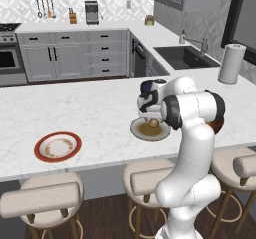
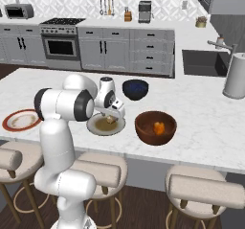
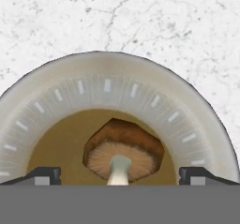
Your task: Pick the chicken drumstick and mushroom from their plates and place them in the bowl. Then put the bowl in the fridge.
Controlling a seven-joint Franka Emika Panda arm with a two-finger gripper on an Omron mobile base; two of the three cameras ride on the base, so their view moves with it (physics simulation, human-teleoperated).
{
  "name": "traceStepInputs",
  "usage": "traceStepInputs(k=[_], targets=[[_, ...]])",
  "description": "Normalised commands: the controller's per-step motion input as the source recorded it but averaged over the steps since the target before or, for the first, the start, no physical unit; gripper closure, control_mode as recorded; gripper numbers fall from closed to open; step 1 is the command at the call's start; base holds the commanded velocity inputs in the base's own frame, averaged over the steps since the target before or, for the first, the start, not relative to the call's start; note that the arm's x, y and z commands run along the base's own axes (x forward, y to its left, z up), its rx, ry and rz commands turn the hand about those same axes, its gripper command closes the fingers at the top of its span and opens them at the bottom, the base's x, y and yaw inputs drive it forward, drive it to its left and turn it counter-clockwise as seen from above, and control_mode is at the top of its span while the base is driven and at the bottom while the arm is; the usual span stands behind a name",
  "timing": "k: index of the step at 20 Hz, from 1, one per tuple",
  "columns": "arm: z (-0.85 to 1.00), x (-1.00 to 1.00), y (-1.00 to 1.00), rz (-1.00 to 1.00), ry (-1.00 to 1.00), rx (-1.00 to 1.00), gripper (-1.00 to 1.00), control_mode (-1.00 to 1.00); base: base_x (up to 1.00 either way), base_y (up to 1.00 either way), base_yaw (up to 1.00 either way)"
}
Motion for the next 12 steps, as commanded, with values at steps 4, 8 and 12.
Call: traceStepInputs(k=[4,8,12], targets=[[-0.05,0.00,0.00,-0.03,0.00,0.00,-1.00,-1.00,0.00,0.00,0.00],[-0.12,0.00,0.00,-0.02,0.00,0.00,-1.00,-1.00,0.00,0.00,0.00],[-0.14,0.00,0.00,-0.02,0.00,0.00,-1.00,-1.00,0.00,0.00,0.00]])
